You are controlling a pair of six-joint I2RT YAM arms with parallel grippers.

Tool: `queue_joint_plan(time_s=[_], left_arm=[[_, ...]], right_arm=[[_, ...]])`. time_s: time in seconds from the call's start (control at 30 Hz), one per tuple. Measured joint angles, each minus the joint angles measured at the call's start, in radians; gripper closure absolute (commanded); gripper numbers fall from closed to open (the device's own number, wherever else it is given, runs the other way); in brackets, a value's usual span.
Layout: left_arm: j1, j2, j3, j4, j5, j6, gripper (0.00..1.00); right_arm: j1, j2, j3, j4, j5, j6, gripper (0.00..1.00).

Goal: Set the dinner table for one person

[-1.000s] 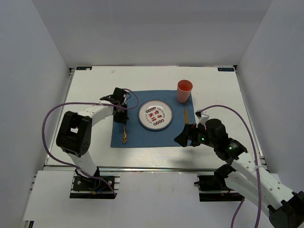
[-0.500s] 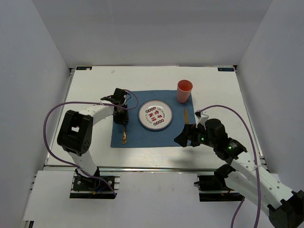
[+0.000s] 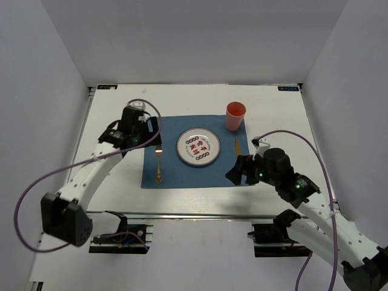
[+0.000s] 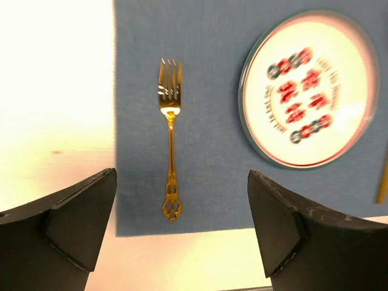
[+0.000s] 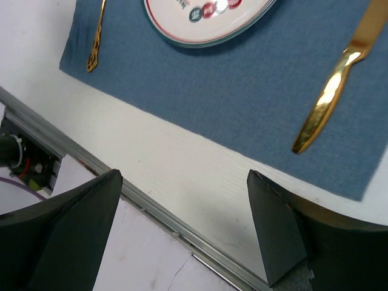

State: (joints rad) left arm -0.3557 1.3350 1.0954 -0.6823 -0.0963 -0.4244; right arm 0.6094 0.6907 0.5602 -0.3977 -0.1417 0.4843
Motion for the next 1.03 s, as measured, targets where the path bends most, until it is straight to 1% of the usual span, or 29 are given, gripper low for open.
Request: queue_joint_plan(time_s=[0.1, 0.2, 0.43, 0.57, 0.67, 0.77, 0.93, 1.03], left_arm=[[0.0, -0.161, 0.003, -0.041, -0.055, 0.001, 0.02], [0.0, -0.314, 0.004, -0.09, -0.114, 0.002, 0.02], [0.001, -0.608, 0.001, -0.22, -0.236, 0.002, 0.02], [0.001, -0.748, 0.014, -0.31, -0.273, -0.004, 0.02], [0.001, -0.812, 0.059, -0.386, -0.289, -0.012, 0.02], [0.001, -0.843, 0.12, -0.449, -0.301, -0.018, 0.02], [0.001, -0.851, 0.201, -0.528, -0.321, -0.018, 0.02], [0.0, -0.84, 0.244, -0.568, -0.336, -0.009, 0.02]], right_arm=[[0.0, -0.002, 0.083, -0.072, 0.063, -0.024, 0.11], [0.0, -0.018, 0.185, -0.154, 0.165, -0.044, 0.11], [0.0, -0.056, 0.482, -0.42, 0.443, -0.051, 0.11], [0.0, -0.087, 0.621, -0.558, 0.589, -0.051, 0.11], [0.0, -0.094, 0.701, -0.656, 0.668, -0.058, 0.11], [0.0, -0.097, 0.737, -0.736, 0.718, -0.066, 0.11], [0.0, -0.102, 0.754, -0.825, 0.743, -0.072, 0.11], [0.0, -0.102, 0.764, -0.845, 0.751, -0.072, 0.11]])
